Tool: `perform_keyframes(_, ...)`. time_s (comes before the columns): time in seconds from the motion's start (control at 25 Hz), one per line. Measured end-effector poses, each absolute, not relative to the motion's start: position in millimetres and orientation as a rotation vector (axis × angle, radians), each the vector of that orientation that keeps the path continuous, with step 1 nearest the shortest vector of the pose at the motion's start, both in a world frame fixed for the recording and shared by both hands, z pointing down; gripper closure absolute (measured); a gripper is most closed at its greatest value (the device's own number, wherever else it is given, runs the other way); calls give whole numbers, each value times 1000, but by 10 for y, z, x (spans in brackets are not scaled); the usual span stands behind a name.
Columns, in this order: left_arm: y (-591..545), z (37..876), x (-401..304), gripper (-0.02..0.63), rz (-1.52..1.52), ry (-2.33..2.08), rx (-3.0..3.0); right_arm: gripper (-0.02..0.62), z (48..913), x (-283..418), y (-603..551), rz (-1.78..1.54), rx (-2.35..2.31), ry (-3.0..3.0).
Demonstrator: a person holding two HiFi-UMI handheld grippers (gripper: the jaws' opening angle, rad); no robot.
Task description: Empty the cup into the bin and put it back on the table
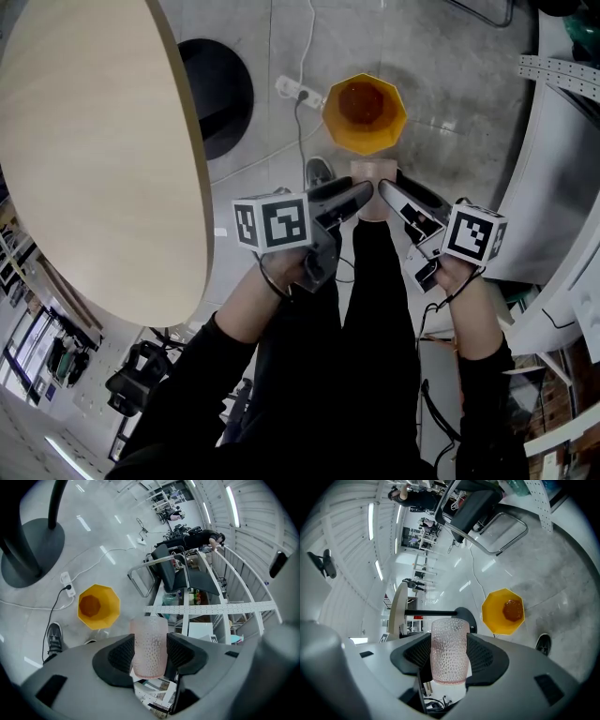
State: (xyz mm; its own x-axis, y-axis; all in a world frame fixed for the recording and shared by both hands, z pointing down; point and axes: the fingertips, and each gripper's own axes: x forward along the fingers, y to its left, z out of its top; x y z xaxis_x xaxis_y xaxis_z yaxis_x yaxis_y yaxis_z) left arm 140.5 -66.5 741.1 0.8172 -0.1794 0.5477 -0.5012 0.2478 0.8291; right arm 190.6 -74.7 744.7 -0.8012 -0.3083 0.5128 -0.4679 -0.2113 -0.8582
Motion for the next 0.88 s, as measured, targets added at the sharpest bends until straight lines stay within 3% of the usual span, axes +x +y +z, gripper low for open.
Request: perform_keyframes(0.88,-683,6997,1403,377,227,-577,1403,351,6996,1864,-784,1985,873,-2042)
